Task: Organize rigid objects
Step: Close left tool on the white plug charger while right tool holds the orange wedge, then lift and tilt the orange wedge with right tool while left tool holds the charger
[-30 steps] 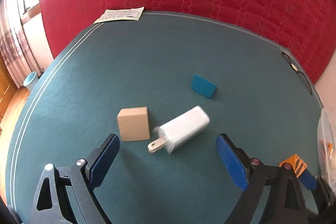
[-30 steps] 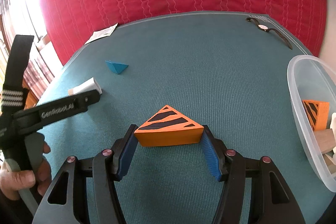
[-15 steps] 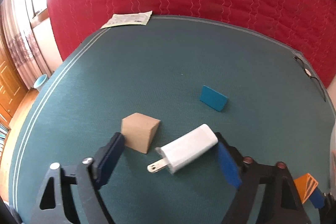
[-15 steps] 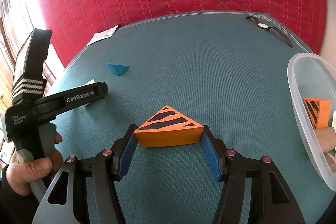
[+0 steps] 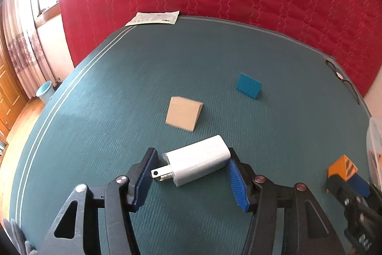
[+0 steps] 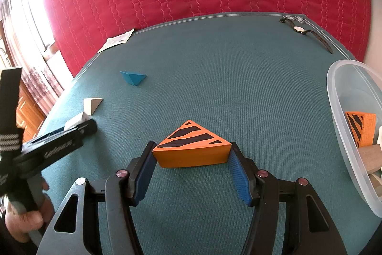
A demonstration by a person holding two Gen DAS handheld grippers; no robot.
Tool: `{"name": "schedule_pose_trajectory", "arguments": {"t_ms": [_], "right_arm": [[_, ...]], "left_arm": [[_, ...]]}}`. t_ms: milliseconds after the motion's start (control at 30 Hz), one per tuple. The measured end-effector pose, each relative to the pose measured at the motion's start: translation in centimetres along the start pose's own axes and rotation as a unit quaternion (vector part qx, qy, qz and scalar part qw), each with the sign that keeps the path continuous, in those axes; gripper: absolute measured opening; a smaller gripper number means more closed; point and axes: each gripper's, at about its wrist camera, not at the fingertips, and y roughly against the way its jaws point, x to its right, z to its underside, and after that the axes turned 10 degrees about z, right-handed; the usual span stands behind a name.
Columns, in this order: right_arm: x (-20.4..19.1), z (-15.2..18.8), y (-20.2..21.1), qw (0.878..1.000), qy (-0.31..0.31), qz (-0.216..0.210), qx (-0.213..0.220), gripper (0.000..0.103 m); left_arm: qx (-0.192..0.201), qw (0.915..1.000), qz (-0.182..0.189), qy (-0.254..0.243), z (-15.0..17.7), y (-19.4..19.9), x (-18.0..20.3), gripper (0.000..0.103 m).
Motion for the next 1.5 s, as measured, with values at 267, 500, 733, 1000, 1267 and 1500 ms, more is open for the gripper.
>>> {"name": "schedule_pose_trajectory", "arguments": {"t_ms": [267, 500, 733, 1000, 1267, 1500], "right_arm": [[0.0, 0.0, 0.0, 1.0, -0.001, 0.0, 0.0, 0.06], [0.3, 0.0, 0.1, 1.0, -0.006, 0.0, 0.003, 0.06], [0.3, 0.0, 1.2, 1.0, -0.002, 0.002, 0.022, 0.06], [1.0, 0.7, 1.8, 1.0, -0.003, 0.007, 0.017, 0.05], [1.1, 1.3, 2.0, 1.0, 0.005, 0.013, 0.005, 0.051], [1.1, 1.6, 2.0, 1.0, 0.012, 0.013, -0.004, 0.059]], "left_arm": [[0.001, 1.0, 0.003, 0.006, 0.5, 0.6, -0.4, 0.06], [0.006, 0.9999, 0.011, 0.005, 0.7, 1.3, 0.2, 0.06], [0.008, 0.9997, 0.023, -0.004, 0.9, 1.9, 1.2, 0.06], [0.007, 0.9992, 0.038, -0.014, 1.0, 2.3, 1.9, 0.06], [0.005, 0.9985, 0.048, -0.027, 1.2, 2.4, 2.7, 0.06], [0.006, 0.9976, 0.057, -0.039, 1.4, 2.7, 3.5, 0.06]]}}
